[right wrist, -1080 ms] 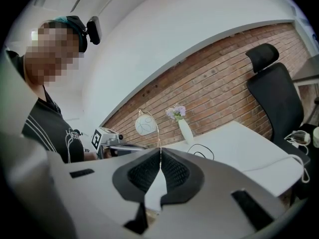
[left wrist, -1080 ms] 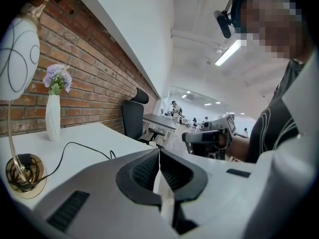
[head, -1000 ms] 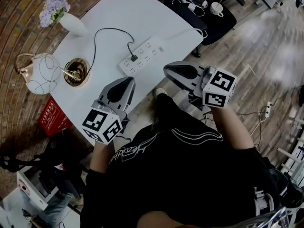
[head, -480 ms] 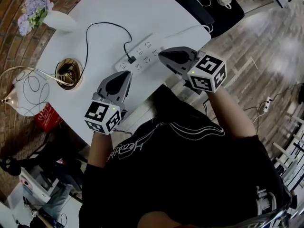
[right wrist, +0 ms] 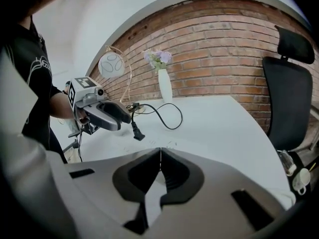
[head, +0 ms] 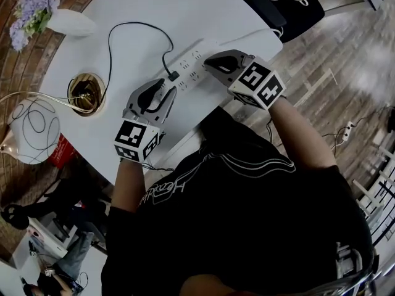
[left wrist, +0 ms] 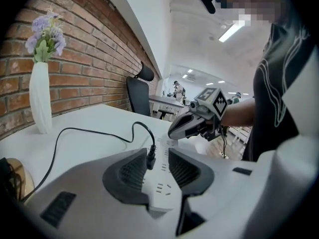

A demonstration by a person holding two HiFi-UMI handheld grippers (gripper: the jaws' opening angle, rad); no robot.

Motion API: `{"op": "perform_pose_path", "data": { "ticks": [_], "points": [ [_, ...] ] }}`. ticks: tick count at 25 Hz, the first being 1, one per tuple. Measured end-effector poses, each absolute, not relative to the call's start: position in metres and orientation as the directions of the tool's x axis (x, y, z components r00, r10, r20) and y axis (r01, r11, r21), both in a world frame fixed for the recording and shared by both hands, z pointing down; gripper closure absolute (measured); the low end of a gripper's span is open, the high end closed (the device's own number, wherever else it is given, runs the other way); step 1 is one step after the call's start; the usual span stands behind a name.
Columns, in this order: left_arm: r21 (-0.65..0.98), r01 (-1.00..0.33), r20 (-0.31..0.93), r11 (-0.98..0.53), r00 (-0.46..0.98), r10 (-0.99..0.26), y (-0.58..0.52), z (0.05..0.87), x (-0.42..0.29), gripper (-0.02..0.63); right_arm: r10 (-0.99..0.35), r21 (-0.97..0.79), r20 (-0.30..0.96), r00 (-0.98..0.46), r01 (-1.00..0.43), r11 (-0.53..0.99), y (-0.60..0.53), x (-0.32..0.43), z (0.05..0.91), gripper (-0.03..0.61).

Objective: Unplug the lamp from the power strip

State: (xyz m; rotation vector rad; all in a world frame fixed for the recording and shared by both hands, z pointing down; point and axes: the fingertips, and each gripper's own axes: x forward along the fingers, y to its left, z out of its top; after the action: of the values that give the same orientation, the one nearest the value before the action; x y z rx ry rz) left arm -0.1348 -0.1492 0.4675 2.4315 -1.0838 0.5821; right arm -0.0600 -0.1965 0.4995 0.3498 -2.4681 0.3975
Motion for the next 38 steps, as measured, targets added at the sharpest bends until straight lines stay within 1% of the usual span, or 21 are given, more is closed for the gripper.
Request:
{"op": "perform_pose_path", "data": {
  "ticks": [8, 14, 20, 26, 30, 34, 38],
  "points": [
    [0.112, -0.727, 0.56, -0.678, 0.609, -0.561, -0.161, 0.482, -0.129, 0.5, -0.152, -0.206, 0.624, -0.766, -0.349, 0.914, -0.202, -0.061, 0.512, 0.581],
    [0.082, -0.722, 0.557, -0.687, 0.605, -0.569, -0.17, 0.482, -0.126, 0.5, -0.154, -0.233, 0.599, -0.786, -0.354, 0.906, -0.203, -0.06, 0.512, 0.581],
    [0.026, -0.719, 0.563, -0.694, 0.585, -0.584, -0.173, 0.48, -0.123, 0.562, -0.167, -0.228, 0.592, -0.789, -0.362, 0.904, -0.204, -0.059, 0.511, 0.581],
    [-0.028, -0.69, 0.571, -0.723, 0.582, -0.579, -0.171, 0.48, -0.121, 0.578, -0.17, -0.231, 0.587, -0.791, -0.365, 0.902, -0.203, -0.06, 0.512, 0.581],
    [0.036, -0.693, 0.566, -0.72, 0.608, -0.557, -0.172, 0.479, -0.121, 0.583, -0.183, -0.207, 0.589, -0.787, -0.366, 0.907, -0.204, -0.059, 0.51, 0.581],
    [0.144, -0.701, 0.558, -0.699, 0.641, -0.527, -0.174, 0.479, -0.123, 0.583, -0.205, -0.09, 0.617, -0.76, -0.327, 0.941, -0.202, -0.06, 0.511, 0.581],
    [0.289, -0.723, 0.538, -0.628, 0.665, -0.518, -0.18, 0.479, -0.13, 0.583, -0.221, -0.024, 0.623, -0.75, -0.301, 0.953, -0.199, -0.063, 0.511, 0.581]
  ]
}}
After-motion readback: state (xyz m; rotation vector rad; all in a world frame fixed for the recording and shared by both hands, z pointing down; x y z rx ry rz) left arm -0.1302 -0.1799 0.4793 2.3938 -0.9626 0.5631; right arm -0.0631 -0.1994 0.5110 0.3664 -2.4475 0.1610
